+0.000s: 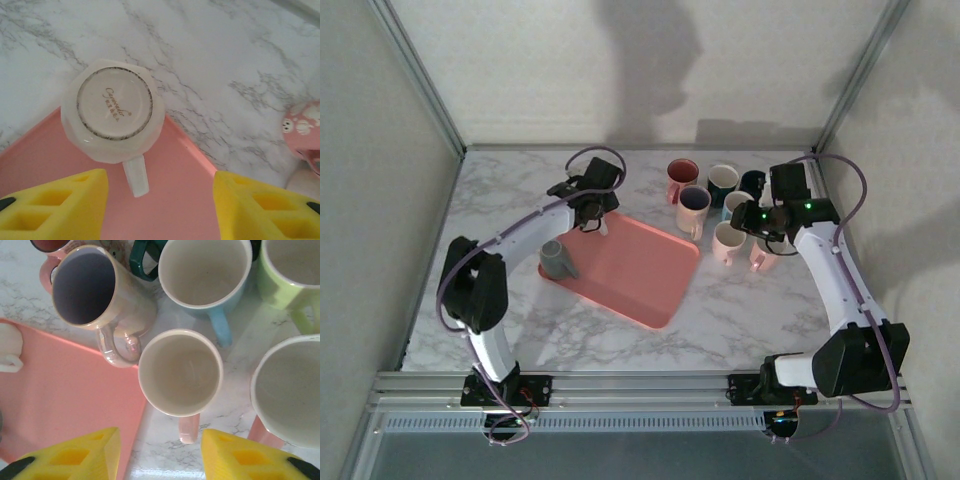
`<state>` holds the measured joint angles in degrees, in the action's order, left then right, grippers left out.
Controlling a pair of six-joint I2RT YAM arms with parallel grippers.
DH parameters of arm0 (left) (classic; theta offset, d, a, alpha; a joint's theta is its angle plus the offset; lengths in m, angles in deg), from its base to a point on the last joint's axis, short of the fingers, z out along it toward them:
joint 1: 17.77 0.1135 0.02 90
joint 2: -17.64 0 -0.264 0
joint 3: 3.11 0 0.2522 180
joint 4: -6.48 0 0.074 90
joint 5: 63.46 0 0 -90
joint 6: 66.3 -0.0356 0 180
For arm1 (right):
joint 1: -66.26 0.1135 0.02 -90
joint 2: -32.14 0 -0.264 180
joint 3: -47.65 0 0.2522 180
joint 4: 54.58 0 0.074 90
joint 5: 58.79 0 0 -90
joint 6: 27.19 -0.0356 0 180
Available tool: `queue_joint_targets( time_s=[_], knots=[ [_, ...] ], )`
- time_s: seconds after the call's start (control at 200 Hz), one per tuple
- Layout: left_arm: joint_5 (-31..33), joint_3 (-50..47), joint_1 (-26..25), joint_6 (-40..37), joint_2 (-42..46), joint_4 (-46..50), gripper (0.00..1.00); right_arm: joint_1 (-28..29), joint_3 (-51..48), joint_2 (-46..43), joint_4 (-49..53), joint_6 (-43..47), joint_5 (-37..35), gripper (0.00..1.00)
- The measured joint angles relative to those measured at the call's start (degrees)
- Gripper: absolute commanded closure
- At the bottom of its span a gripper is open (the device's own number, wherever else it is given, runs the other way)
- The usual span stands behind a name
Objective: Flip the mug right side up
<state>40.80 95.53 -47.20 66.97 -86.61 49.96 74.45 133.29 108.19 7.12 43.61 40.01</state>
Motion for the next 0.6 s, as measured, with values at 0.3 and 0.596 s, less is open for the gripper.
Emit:
queue_joint_targets(
  time_s=[0.3, 0.596],
  knots=[
    [1.0, 7.6, -0.3, 1.9, -8.5, 4.1, 0.45, 0.0, 0.0, 0.2, -1.3, 1.0, 1.6, 0.52],
    [1.2, 9.1, -0.4, 3.1, -10.0, 4.4, 0.47, 0.0, 0.0, 1.0, -2.8, 1.8, 1.8, 0.52]
  ],
)
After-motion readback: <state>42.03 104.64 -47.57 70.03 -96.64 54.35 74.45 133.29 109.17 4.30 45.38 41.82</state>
